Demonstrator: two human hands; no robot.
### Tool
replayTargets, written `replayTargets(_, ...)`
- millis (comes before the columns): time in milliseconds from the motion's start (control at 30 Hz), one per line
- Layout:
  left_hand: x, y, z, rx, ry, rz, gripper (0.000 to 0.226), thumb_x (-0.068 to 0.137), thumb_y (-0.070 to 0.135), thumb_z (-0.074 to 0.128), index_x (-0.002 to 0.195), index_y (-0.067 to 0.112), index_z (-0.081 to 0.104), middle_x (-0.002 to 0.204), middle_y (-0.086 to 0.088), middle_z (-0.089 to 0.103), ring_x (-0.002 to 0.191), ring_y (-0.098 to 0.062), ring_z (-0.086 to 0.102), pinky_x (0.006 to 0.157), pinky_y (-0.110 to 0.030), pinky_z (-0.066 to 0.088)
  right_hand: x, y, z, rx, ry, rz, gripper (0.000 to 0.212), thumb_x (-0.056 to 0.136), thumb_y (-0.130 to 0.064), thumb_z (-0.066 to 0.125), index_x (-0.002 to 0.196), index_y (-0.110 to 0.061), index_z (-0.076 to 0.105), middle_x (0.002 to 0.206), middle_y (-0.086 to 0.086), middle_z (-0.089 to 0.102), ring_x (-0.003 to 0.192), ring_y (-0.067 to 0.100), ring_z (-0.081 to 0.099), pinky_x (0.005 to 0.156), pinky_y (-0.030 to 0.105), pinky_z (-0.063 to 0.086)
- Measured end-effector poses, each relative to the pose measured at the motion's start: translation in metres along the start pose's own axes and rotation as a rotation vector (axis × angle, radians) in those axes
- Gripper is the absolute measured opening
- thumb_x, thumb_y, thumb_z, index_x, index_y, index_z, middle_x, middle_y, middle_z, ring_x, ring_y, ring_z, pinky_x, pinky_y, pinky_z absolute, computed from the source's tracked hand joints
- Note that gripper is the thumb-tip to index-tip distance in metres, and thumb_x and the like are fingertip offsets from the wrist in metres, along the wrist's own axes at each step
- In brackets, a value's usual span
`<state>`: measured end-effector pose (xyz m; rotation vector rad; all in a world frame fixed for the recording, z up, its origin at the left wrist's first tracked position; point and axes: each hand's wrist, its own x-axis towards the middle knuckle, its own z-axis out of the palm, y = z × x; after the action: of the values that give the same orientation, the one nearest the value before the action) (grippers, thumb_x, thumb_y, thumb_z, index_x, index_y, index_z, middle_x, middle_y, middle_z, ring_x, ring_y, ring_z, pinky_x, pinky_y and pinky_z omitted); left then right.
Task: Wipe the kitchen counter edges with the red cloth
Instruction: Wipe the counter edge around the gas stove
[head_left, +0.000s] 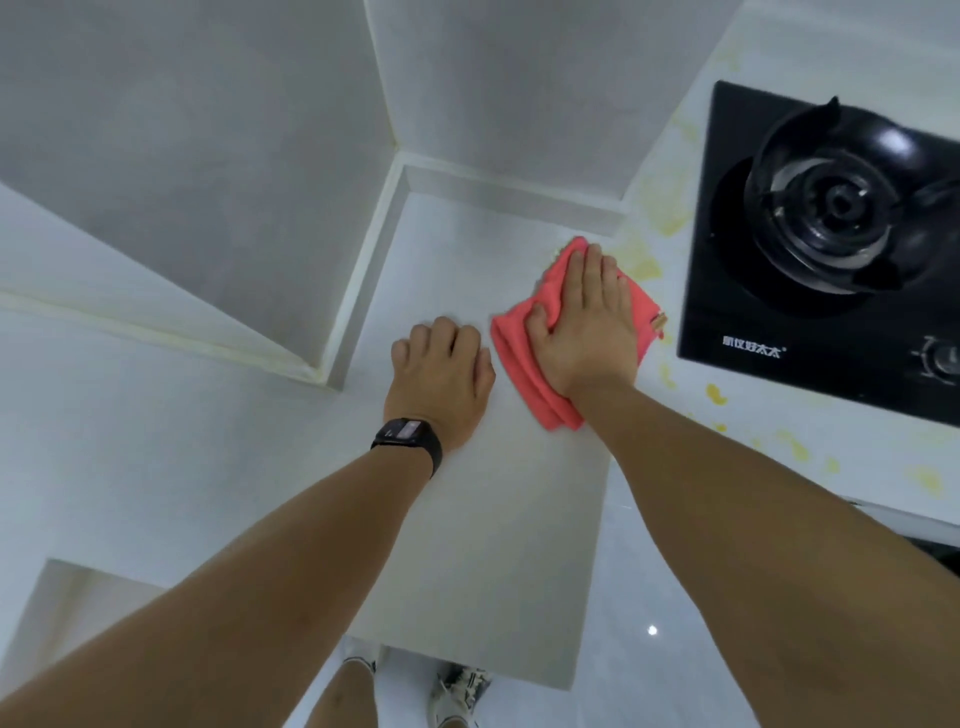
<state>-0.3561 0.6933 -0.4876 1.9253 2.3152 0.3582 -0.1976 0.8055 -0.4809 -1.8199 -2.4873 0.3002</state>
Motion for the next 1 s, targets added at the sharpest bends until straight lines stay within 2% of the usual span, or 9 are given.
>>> replayTargets(267,0.002,0.000,0.001,-0.034,0.010,-0.009,0.030,0.102,0.034,0.034,0.100,0.013,0.056,0.105,-0.011,0.051,0.091,-0.032,0.045,0.079,-0.045,0.036,0.037,0.000,-0.007,-0.077,-0.135,-0.402,0.083,0.100,-0.057,0.028,0.166,-0.012,0.005,0.174,0.005,0.002,0.160,0.022,0.001,0.130,0.041,0.003)
replayTargets(367,0.002,0.001,-0.001,-0.045,0.013,-0.014,0.030,0.102,0.033,0.034,0.100,0.012,0.055,0.105,-0.011,0.051,0.091,-0.031,0.045,0.079,-0.045,0.036,0.050,-0.002,-0.007,-0.100,-0.144,-0.469,0.085,0.099,-0.060,0.027,0.166,-0.014,0.006,0.174,0.004,0.005,0.160,0.021,0.004,0.130,0.041,0.006)
replayTargets(500,0.001,0.001,-0.002,-0.056,0.033,-0.018,0.031,0.102,0.035,0.033,0.100,0.013,0.055,0.103,-0.009,0.050,0.090,-0.030,0.044,0.079,-0.044,0.035,0.060,-0.003,-0.007,-0.088,-0.118,-0.497,0.083,0.098,-0.060,0.029,0.166,-0.015,0.013,0.173,0.004,0.013,0.160,0.021,0.010,0.130,0.036,0.003)
replayTargets(567,0.001,0.000,0.000,-0.059,0.031,-0.020,0.032,0.102,0.036,0.032,0.100,0.014,0.055,0.104,-0.008,0.050,0.091,-0.030,0.044,0.081,-0.045,0.035,0.056,-0.002,-0.005,-0.012,-0.057,-0.444,0.078,0.098,-0.057,0.034,0.164,-0.017,0.023,0.171,0.002,0.021,0.158,0.020,0.017,0.129,0.033,0.006)
replayTargets(667,0.003,0.000,0.001,-0.035,0.042,-0.017,0.032,0.102,0.037,0.031,0.099,0.015,0.053,0.104,-0.008,0.049,0.091,-0.030,0.043,0.081,-0.044,0.034,0.042,0.000,0.000,0.095,0.077,-0.169,0.068,0.102,-0.049,0.038,0.162,-0.017,0.031,0.169,0.000,0.029,0.157,0.021,0.021,0.127,0.033,0.011)
replayTargets(800,0.002,0.000,-0.001,-0.021,0.037,0.000,0.030,0.103,0.036,0.034,0.101,0.014,0.054,0.103,-0.009,0.048,0.090,-0.029,0.042,0.079,-0.042,0.031,0.013,0.002,0.003,0.086,0.069,0.110,0.075,0.103,-0.052,0.023,0.165,-0.013,0.013,0.173,0.005,0.013,0.160,0.026,0.006,0.130,0.040,0.001)
replayTargets(900,0.003,0.002,-0.002,-0.020,0.017,0.001,0.032,0.102,0.037,0.032,0.102,0.014,0.054,0.103,-0.009,0.048,0.091,-0.030,0.042,0.079,-0.044,0.033,-0.016,0.003,0.003,0.073,0.036,0.143,0.078,0.102,-0.053,0.022,0.165,-0.011,0.005,0.174,0.008,0.005,0.160,0.027,0.000,0.130,0.042,-0.002)
replayTargets(1000,0.001,0.002,-0.006,-0.017,0.000,-0.003,0.035,0.100,0.038,0.028,0.101,0.014,0.053,0.103,-0.009,0.047,0.091,-0.030,0.042,0.078,-0.044,0.033,-0.056,-0.002,0.002,0.052,0.008,0.081,0.077,0.103,-0.054,0.022,0.166,-0.012,0.002,0.174,0.007,0.002,0.160,0.025,-0.002,0.130,0.042,-0.002)
